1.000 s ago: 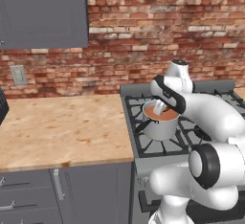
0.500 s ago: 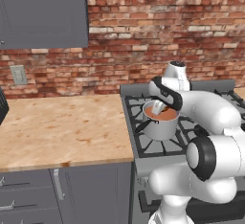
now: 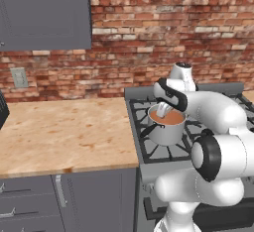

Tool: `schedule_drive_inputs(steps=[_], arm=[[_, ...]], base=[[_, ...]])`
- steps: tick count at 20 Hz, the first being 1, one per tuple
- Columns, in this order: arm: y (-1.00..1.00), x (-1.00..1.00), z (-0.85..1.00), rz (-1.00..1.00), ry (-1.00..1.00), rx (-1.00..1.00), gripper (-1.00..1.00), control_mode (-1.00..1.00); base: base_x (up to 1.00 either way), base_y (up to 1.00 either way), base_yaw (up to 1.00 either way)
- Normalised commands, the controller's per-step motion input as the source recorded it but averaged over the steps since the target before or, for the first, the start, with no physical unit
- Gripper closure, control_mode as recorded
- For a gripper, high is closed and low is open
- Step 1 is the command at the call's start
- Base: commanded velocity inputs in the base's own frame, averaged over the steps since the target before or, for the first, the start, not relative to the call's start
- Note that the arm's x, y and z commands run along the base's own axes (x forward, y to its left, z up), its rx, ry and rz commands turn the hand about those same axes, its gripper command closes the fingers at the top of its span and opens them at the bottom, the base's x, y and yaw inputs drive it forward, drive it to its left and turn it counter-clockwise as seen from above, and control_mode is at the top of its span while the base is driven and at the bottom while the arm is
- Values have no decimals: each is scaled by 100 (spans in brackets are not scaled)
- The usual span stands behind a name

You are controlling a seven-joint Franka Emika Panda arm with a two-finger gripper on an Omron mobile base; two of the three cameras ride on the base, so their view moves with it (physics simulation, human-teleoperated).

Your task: Retrieve the chicken drumstick from the fridge and place it on the saucepan with marinade on the stove.

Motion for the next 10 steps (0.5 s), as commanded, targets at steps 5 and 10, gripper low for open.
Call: schedule_drive_inputs(steps=[5, 10], arm=[[-33, -50, 6, -1, -12, 0, -100, -100], [-46, -100, 27, 0, -41, 5, -100, -100]], base=[[0, 0, 0], [0, 0, 0]])
